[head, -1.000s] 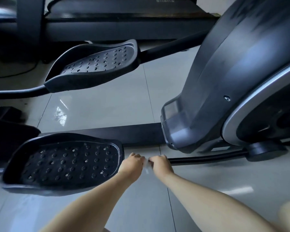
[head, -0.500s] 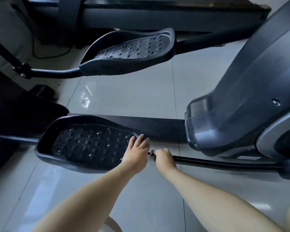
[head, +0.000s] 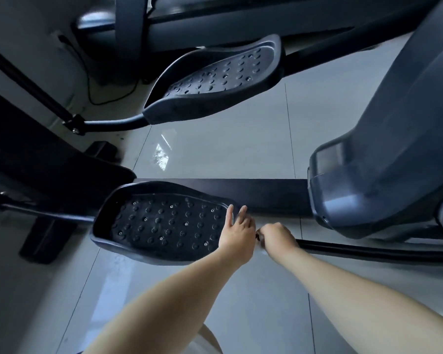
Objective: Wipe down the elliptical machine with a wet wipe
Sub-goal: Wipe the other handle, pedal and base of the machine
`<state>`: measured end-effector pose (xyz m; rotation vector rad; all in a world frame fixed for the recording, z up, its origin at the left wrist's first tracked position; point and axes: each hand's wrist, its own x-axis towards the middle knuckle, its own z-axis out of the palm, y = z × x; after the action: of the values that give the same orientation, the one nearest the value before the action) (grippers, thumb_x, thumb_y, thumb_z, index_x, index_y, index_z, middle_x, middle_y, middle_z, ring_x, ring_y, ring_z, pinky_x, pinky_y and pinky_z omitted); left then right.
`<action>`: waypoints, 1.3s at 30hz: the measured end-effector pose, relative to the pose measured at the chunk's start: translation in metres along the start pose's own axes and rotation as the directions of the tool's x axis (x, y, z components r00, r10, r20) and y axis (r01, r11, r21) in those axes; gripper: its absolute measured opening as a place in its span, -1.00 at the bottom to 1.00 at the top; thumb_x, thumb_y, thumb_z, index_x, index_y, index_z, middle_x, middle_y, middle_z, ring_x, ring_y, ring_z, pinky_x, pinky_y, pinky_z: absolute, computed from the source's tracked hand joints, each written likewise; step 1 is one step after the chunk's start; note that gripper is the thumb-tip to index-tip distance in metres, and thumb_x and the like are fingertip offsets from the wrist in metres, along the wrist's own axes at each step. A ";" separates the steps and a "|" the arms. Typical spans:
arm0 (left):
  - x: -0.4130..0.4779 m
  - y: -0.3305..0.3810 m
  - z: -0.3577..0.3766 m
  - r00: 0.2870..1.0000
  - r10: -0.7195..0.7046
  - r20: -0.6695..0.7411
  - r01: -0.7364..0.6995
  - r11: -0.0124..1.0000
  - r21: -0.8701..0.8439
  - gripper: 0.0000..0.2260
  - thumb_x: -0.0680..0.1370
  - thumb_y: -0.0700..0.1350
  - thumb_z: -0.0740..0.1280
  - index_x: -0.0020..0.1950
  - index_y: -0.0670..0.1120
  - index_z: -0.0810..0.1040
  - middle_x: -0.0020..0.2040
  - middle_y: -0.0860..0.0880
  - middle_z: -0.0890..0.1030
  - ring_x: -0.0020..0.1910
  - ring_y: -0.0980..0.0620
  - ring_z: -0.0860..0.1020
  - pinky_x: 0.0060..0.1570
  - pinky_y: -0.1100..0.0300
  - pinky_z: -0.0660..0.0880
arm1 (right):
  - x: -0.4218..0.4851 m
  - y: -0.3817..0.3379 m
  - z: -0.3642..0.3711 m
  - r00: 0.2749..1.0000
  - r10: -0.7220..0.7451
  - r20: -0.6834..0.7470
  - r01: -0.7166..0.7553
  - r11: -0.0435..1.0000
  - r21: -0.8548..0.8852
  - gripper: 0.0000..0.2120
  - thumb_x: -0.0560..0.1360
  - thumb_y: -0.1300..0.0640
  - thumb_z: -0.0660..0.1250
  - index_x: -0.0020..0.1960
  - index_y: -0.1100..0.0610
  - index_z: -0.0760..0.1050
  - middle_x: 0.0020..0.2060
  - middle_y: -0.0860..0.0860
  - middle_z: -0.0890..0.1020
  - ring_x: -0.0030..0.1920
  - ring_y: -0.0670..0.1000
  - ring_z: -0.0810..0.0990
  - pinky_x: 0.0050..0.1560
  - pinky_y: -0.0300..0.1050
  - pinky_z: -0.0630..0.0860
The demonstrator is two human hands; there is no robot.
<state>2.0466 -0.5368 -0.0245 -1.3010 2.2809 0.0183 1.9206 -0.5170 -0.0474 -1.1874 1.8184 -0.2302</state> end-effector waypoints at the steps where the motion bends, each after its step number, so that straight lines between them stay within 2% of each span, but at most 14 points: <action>1: 0.003 0.002 0.000 1.000 0.006 0.006 -0.006 1.000 -0.017 -0.45 0.62 -0.14 0.20 0.60 -0.20 0.18 0.57 -0.12 0.29 0.65 -0.12 -0.09 0.47 -0.24 -0.46 | -0.001 0.005 -0.004 1.000 0.018 -0.007 -0.018 1.000 0.000 -0.82 0.40 0.24 0.25 -0.38 0.11 0.40 -0.35 0.07 0.55 -0.34 0.10 0.48 -0.33 -0.14 0.29; 4: 0.005 0.010 0.002 1.000 0.014 0.009 -0.013 0.996 -0.094 -0.56 0.60 -0.12 0.21 0.48 -0.16 0.34 0.24 -0.09 0.56 0.41 -0.15 0.39 0.51 -0.24 -0.40 | -0.003 0.019 -0.015 0.999 0.004 -0.042 -0.008 0.995 -0.102 -0.83 0.45 0.28 0.25 -0.28 0.09 0.42 -0.27 0.08 0.51 -0.22 0.15 0.53 -0.25 -0.16 0.37; 6: 0.005 0.014 0.003 1.000 0.026 0.011 -0.024 0.994 -0.111 -0.62 0.61 -0.08 0.18 0.42 -0.17 0.37 0.12 -0.09 0.59 0.25 -0.16 0.49 0.51 -0.23 -0.37 | -0.006 0.020 -0.020 0.998 0.004 -0.067 -0.015 0.987 -0.158 -0.87 0.47 0.31 0.25 -0.22 0.13 0.42 -0.23 0.11 0.48 -0.16 0.16 0.48 -0.16 -0.16 0.39; 9: 0.004 0.016 0.002 1.000 0.022 -0.005 -0.022 0.995 -0.098 -0.66 0.61 -0.09 0.17 0.36 -0.15 0.39 0.08 -0.07 0.59 0.18 -0.16 0.52 0.54 -0.23 -0.30 | -0.006 0.012 -0.018 0.997 -0.014 -0.071 0.003 0.989 -0.149 -0.90 0.54 0.32 0.17 -0.11 0.17 0.39 -0.20 0.13 0.44 -0.12 0.15 0.39 -0.13 -0.16 0.39; 13: 0.004 0.022 0.000 1.000 0.010 0.003 -0.010 0.996 -0.093 -0.67 0.63 -0.05 0.17 0.36 -0.12 0.39 0.10 -0.06 0.59 0.22 -0.15 0.51 0.54 -0.23 -0.29 | -0.012 0.005 -0.012 0.993 -0.120 -0.017 0.116 0.982 -0.151 -0.89 0.56 0.19 0.09 -0.09 0.13 0.38 -0.12 0.13 0.44 -0.11 0.12 0.37 -0.09 -0.13 0.38; 15: 0.005 0.024 -0.001 1.000 0.008 0.001 -0.008 0.997 -0.080 -0.68 0.64 -0.04 0.15 0.35 -0.12 0.40 0.10 -0.07 0.59 0.21 -0.15 0.52 0.54 -0.23 -0.31 | -0.014 0.012 -0.016 0.995 -0.084 -0.057 0.074 0.984 -0.163 -0.82 0.49 0.31 0.24 -0.23 0.10 0.35 -0.17 0.11 0.45 -0.14 0.13 0.37 -0.21 -0.16 0.35; 17: 0.005 0.025 -0.001 1.000 0.008 0.004 -0.008 0.998 -0.055 -0.69 0.65 -0.01 0.14 0.32 -0.12 0.44 0.12 -0.09 0.59 0.19 -0.16 0.52 0.54 -0.22 -0.30 | -0.014 0.026 -0.025 0.993 0.036 -0.117 -0.045 0.996 -0.075 -0.82 0.50 0.32 0.20 -0.23 0.12 0.34 -0.18 0.12 0.43 -0.15 0.15 0.36 -0.29 -0.13 0.27; 21: 0.004 0.027 -0.001 1.000 -0.002 0.011 0.002 1.000 -0.018 -0.68 0.65 -0.01 0.14 0.32 -0.12 0.47 0.15 -0.11 0.57 0.20 -0.16 0.52 0.55 -0.22 -0.29 | -0.015 0.058 -0.054 0.965 0.179 -0.190 -0.189 0.981 -0.038 -0.84 0.56 0.29 0.17 0.00 0.19 0.53 0.03 0.14 0.60 -0.04 0.19 0.53 -0.04 -0.09 0.45; 24: 0.006 0.028 0.000 1.000 -0.010 0.005 0.010 1.000 -0.014 -0.70 0.65 -0.02 0.14 0.30 -0.10 0.47 0.14 -0.10 0.57 0.18 -0.16 0.52 0.56 -0.22 -0.26 | -0.018 0.067 -0.062 0.965 0.173 -0.197 -0.201 0.971 -0.131 -0.80 0.53 0.34 0.25 0.11 0.21 0.56 0.15 0.14 0.60 0.15 0.19 0.59 0.11 -0.08 0.53; 29: 0.007 0.025 -0.001 1.000 0.003 -0.031 -0.004 1.000 -0.005 -0.77 0.63 -0.09 0.16 0.23 -0.07 0.52 0.08 -0.05 0.59 0.09 -0.10 0.55 0.55 -0.15 -0.15 | -0.020 0.052 -0.053 0.973 0.142 -0.183 -0.159 0.984 -0.083 -0.86 0.52 0.37 0.11 -0.07 0.17 0.37 -0.04 0.11 0.49 -0.06 0.16 0.40 -0.06 -0.11 0.34; 33: 0.007 0.016 0.007 0.995 0.018 -0.096 -0.023 0.999 -0.042 -0.74 0.61 -0.14 0.20 0.28 -0.04 0.52 0.09 -0.02 0.60 0.14 -0.09 0.54 0.46 -0.02 -0.26 | -0.013 0.030 -0.030 0.988 0.009 -0.154 -0.031 0.990 -0.141 -0.86 0.56 0.34 0.11 -0.06 0.17 0.40 -0.10 0.11 0.45 -0.11 0.15 0.40 -0.07 -0.11 0.35; 35: 0.006 0.012 0.010 0.994 0.022 -0.104 -0.028 0.998 -0.060 -0.71 0.59 -0.14 0.23 0.30 -0.02 0.51 0.11 -0.01 0.60 0.20 -0.09 0.52 0.53 -0.01 -0.24 | -0.010 0.014 -0.017 0.995 -0.010 -0.101 -0.004 0.991 -0.136 -0.83 0.51 0.36 0.13 -0.13 0.17 0.45 -0.20 0.07 0.47 -0.19 0.15 0.44 -0.17 -0.16 0.35; 37: 0.002 0.011 0.008 0.995 0.020 -0.095 -0.028 0.997 -0.076 -0.76 0.59 -0.11 0.23 0.23 -0.03 0.53 0.09 -0.01 0.60 0.21 -0.09 0.52 0.58 0.00 -0.18 | -0.011 0.000 -0.008 0.997 -0.066 -0.039 0.057 0.976 -0.209 -0.84 0.48 0.36 0.18 -0.15 0.15 0.46 -0.25 0.05 0.46 -0.15 0.14 0.52 -0.19 -0.18 0.35; 39: -0.001 0.012 0.005 0.996 0.003 -0.087 -0.010 0.997 -0.083 -0.81 0.61 -0.07 0.18 0.13 -0.04 0.55 0.04 -0.01 0.61 0.15 -0.09 0.53 0.57 -0.02 -0.11 | -0.017 -0.007 -0.006 0.993 -0.116 -0.008 0.108 0.949 -0.297 -0.88 0.50 0.32 0.25 -0.08 0.12 0.46 -0.15 0.08 0.49 0.01 0.17 0.57 -0.11 -0.17 0.36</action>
<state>2.0390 -0.5282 -0.0311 -1.3607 2.3804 0.0606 1.9217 -0.5087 -0.0301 -1.5048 1.8537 -0.0355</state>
